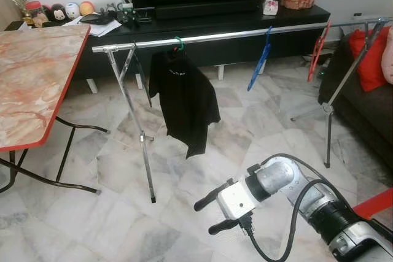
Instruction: Hang hanger
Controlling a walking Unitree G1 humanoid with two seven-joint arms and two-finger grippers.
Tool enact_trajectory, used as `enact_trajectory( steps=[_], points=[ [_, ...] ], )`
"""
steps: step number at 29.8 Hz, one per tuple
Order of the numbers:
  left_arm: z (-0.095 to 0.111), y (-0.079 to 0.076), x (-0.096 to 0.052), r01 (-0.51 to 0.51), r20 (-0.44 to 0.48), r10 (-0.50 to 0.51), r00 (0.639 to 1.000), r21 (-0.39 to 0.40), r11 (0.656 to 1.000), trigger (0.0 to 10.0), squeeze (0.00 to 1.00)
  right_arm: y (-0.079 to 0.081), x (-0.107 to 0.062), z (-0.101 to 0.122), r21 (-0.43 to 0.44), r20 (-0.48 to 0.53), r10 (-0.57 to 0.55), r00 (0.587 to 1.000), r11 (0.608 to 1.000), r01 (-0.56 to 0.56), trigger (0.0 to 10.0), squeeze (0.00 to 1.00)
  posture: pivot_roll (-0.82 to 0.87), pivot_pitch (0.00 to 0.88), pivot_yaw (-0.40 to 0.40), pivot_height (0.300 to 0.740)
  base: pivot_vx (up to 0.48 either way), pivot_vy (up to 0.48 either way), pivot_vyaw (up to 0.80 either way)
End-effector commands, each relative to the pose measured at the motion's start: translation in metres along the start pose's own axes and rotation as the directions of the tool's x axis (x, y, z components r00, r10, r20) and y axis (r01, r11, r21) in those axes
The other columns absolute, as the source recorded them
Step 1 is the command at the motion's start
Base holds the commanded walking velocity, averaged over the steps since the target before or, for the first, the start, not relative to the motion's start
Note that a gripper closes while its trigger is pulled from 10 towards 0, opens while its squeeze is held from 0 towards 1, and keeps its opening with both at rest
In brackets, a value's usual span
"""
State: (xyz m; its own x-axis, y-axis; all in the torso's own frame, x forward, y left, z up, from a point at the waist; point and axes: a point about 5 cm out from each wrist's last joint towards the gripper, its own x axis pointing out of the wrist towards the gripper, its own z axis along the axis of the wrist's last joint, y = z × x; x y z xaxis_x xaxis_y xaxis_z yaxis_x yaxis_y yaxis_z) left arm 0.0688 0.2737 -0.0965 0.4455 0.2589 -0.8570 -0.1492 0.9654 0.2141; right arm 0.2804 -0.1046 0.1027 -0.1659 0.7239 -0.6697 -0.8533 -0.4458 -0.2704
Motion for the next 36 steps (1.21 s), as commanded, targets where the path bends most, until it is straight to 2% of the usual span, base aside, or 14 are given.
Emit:
enact_trajectory(
  steps=[1,5,6,7,11,14,18,19,21,23,25,30,33,36],
  points=[
    [0.001,-0.005,0.001,-0.002,-0.001,0.002,1.0,-0.001,1.0,10.0,0.0,0.0,-0.003,0.002,0.0,0.01,-0.007,1.0,1.0,0.007,10.0,1.0,-0.01,0.0,0.054,0.74,0.0,0.0,0.0],
    [0.013,-0.021,0.006,0.01,0.015,-0.01,1.0,0.007,1.0,10.0,0.0,-0.003,-0.002,0.001,0.038,0.029,-0.086,0.996,0.996,0.085,10.0,1.0,-0.02,0.0,0.055,0.74,0.0,0.0,0.0],
    [0.016,-0.026,0.007,0.013,0.025,-0.013,1.0,0.011,1.0,10.0,0.0,-0.004,-0.002,-0.001,0.047,0.025,-0.122,0.992,0.992,0.121,10.0,0.67,-0.01,0.0,0.052,0.74,0.0,0.0,0.0],
    [0.025,-0.033,0.008,0.011,0.059,-0.012,0.998,0.024,1.0,10.0,0.0,-0.008,-0.003,-0.005,0.076,0.01,-0.216,0.976,0.974,0.214,10.0,0.0,-0.01,0.0,0.053,0.74,0.0,0.0,0.0],
    [0.04,-0.034,0.01,0.001,0.13,-0.005,0.991,0.029,1.0,10.0,0.0,-0.012,-0.005,-0.013,0.13,-0.025,-0.33,0.944,0.935,0.33,10.0,0.0,-0.01,0.0,0.052,0.74,0.0,0.0,0.0],
    [0.061,-0.025,0.011,-0.028,0.234,0.011,0.972,0.07,0.997,10.0,0.0,-0.013,-0.01,-0.019,0.205,-0.042,-0.434,0.9,0.878,0.433,10.0,0.0,-0.01,0.0,0.056,0.74,0.0,0.0,0.0],
    [0.062,-0.024,0.011,-0.031,0.238,0.013,0.971,0.071,0.997,10.0,0.0,-0.013,-0.01,-0.019,0.206,-0.043,-0.435,0.899,0.877,0.434,10.0,0.0,-0.01,0.0,0.056,0.74,0.0,0.0,0.0],
    [0.075,-0.014,0.01,-0.045,0.304,0.014,0.952,0.095,0.994,10.0,0.0,-0.01,-0.011,-0.022,0.223,-0.053,-0.454,0.89,0.863,0.453,10.0,0.0,-0.01,0.0,0.062,0.74,0.0,0.0,0.0],
    [0.113,0.008,-0.002,-0.095,0.494,-0.018,0.869,0.202,0.975,10.0,0.0,-0.006,-0.014,-0.028,0.256,-0.096,-0.51,0.855,0.817,0.517,10.0,0.0,-0.01,0.0,0.064,0.74,0.0,0.0,0.0],
    [0.142,0.013,-0.02,-0.138,0.616,-0.075,0.784,0.292,0.946,10.0,0.0,-0.008,-0.016,-0.035,0.28,-0.147,-0.571,0.808,0.759,0.587,10.0,0.0,-0.01,0.0,0.062,0.74,0.0,0.0,0.0],
    [0.145,0.012,-0.022,-0.142,0.628,-0.082,0.774,0.299,0.944,10.0,0.0,-0.008,-0.016,-0.035,0.278,-0.15,-0.576,0.804,0.756,0.593,10.0,0.0,-0.01,0.0,0.062,0.74,0.0,0.0,0.0],
    [0.188,-0.005,-0.05,-0.137,0.743,-0.191,0.641,0.355,0.925,10.0,0.0,-0.017,-0.014,-0.036,0.311,-0.191,-0.66,0.727,0.662,0.682,10.0,0.0,0.0,0.0,0.061,0.74,0.0,0.0,0.0],
    [0.204,-0.023,-0.061,-0.078,0.752,-0.281,0.597,0.403,0.912,10.0,0.0,-0.018,-0.01,-0.032,0.328,-0.177,-0.674,0.717,0.647,0.688,10.0,0.0,0.0,0.0,0.061,0.74,0.0,0.0,0.0],
    [0.211,-0.04,-0.072,-0.017,0.721,-0.37,0.585,0.467,0.884,10.0,0.0,-0.018,-0.007,-0.029,0.343,-0.178,-0.687,0.704,0.628,0.699,10.0,0.0,-0.01,0.0,0.06,0.74,0.0,0.0,0.0]
  ],
)
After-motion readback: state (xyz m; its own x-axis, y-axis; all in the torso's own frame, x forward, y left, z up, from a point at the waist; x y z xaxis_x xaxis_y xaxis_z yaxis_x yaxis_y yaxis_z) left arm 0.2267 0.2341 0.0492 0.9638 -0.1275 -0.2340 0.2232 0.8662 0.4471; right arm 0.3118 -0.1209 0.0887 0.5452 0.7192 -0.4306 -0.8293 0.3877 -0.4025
